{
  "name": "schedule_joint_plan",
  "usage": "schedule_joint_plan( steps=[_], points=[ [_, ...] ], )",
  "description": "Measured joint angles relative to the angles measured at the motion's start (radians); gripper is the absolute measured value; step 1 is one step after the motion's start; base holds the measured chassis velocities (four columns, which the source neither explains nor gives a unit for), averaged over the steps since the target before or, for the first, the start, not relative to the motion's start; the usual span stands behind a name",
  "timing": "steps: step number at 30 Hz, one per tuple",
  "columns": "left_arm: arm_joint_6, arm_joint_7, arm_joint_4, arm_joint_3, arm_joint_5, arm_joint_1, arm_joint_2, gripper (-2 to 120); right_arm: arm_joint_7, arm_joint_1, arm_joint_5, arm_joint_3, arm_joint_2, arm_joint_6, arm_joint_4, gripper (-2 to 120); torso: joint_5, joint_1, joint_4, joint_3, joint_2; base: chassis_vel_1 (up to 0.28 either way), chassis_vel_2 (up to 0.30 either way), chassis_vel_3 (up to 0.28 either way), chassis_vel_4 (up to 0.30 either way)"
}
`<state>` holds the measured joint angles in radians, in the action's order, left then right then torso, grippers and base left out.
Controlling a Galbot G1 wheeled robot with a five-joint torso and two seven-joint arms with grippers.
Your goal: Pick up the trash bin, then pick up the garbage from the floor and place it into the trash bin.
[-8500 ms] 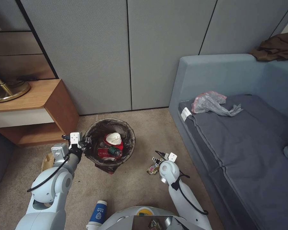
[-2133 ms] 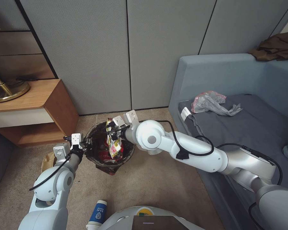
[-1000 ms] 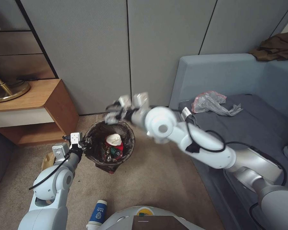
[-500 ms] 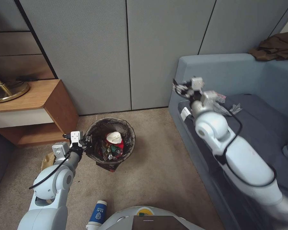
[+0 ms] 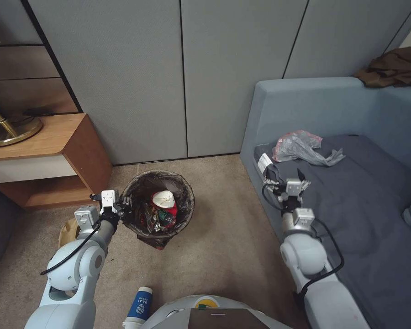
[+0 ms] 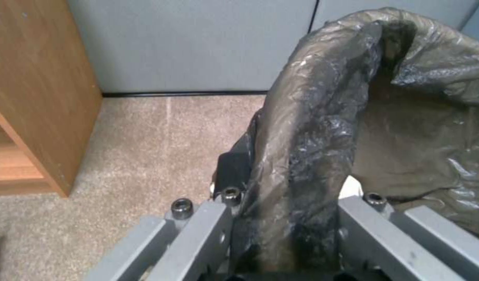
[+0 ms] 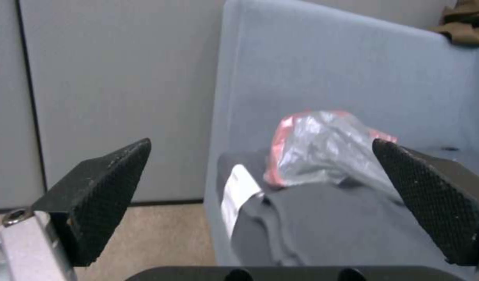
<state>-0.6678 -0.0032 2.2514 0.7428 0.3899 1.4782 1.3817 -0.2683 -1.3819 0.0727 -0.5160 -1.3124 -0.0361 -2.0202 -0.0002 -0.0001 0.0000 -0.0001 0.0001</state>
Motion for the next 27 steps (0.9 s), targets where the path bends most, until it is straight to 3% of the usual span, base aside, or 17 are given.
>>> schedule_joint_plan(
  steps=[5,27],
  points=[
    [-0.004,0.000,0.020,0.000,0.007,0.010,-0.004,5,0.001,-0.020,-0.042,0.018,-0.042,0.020,0.009,100,0.0001,0.000,0.0001,0.000,0.000,0.000,0.000,0.000,0.000],
    [-0.015,-0.001,0.026,0.019,0.023,0.010,-0.004,5,-0.006,-0.001,-0.036,0.048,-0.030,0.003,0.025,100,0.0002,0.000,0.0000,0.000,0.000,0.000,0.000,0.000,0.000]
  ],
)
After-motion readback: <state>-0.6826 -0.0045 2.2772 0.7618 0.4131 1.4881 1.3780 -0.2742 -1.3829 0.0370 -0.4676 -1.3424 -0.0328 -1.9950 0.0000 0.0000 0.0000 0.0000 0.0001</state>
